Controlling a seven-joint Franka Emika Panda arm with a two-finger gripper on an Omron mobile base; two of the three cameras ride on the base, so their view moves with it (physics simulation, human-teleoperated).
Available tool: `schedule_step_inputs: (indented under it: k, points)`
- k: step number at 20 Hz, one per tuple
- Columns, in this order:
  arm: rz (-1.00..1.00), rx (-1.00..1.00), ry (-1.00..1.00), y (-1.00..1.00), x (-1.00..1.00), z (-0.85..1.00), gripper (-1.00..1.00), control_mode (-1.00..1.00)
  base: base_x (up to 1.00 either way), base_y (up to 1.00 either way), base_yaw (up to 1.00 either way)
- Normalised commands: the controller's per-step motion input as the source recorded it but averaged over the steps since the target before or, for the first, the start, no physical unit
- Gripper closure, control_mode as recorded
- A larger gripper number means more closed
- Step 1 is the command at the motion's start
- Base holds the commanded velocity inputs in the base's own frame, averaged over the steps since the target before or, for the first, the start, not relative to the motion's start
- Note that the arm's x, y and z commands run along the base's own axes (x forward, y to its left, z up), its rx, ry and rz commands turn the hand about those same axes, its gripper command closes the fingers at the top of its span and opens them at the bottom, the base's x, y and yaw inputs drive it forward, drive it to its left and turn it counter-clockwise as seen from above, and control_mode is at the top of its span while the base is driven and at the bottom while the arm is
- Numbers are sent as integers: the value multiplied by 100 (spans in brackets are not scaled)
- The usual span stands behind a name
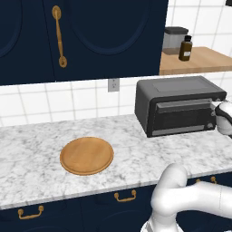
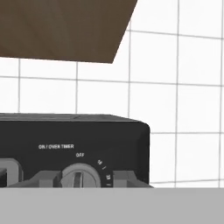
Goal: Pick up the kebab skewer and baguette bread, and place them inside the toaster oven. Close the toaster oven door and start by setting the timer.
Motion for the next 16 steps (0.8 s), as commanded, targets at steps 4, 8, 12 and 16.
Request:
schedule_step_inputs:
  k: [4, 8, 12, 16]
  points:
    - [0, -1, 0, 6, 28, -30, 100, -100, 0, 0, 0]
    - [0, -3, 0, 21, 15, -29, 100, -100, 0, 0, 0]
    - [0, -4, 0, 15, 18, -34, 100, -100, 0, 0, 0]
    - [0, -2, 0, 2, 40, -40, 100, -100, 0, 0, 0]
